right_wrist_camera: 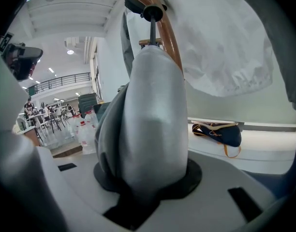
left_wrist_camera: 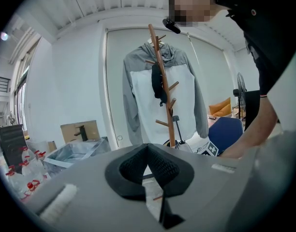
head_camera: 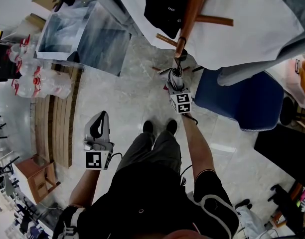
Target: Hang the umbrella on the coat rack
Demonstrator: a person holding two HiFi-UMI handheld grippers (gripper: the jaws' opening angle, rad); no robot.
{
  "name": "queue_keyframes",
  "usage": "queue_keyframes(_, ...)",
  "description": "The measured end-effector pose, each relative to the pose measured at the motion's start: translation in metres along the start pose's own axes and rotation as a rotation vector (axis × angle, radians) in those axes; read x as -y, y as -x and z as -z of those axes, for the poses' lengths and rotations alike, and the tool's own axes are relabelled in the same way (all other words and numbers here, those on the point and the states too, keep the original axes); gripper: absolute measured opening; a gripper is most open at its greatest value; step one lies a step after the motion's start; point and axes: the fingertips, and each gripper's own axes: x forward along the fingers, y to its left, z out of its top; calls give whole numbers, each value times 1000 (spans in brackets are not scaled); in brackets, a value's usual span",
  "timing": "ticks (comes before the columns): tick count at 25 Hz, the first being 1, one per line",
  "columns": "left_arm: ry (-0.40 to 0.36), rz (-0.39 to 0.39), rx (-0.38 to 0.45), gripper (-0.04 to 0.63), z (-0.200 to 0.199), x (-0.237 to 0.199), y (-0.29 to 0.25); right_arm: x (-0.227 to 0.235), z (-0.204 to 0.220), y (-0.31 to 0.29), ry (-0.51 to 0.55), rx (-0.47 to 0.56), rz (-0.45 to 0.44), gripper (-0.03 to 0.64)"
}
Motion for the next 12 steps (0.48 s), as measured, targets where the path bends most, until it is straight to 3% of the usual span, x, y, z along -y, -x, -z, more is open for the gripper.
queue_keyframes(12,3,-3,-13,0,6,0,0,24,-1,-18,52,30,105,138)
